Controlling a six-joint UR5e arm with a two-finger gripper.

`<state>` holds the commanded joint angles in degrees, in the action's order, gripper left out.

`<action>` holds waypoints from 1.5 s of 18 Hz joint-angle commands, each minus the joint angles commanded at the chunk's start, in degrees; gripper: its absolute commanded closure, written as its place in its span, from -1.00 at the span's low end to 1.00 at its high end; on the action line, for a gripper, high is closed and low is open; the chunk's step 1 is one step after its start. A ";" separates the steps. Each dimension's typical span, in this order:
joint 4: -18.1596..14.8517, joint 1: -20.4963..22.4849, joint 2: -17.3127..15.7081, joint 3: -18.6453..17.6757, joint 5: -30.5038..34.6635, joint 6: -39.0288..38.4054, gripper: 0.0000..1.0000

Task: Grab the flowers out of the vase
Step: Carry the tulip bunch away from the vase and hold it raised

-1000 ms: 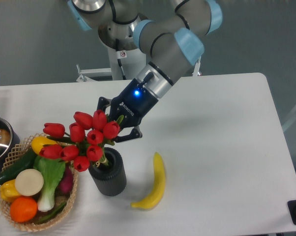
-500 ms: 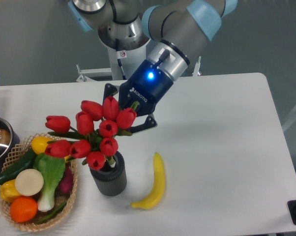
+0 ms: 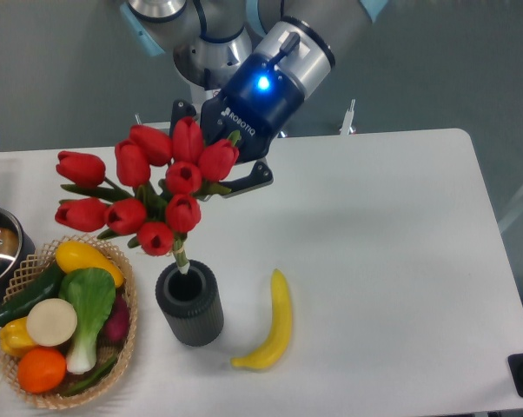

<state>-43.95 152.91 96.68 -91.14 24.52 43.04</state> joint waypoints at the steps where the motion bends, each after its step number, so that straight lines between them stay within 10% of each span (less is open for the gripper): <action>1: -0.09 1.50 0.09 -0.17 1.57 4.12 1.00; 17: -0.79 19.61 5.54 -4.30 15.47 30.27 1.00; 27: -2.81 16.73 6.77 -4.04 39.08 30.00 1.00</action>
<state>-46.75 169.64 103.45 -95.19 63.60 73.04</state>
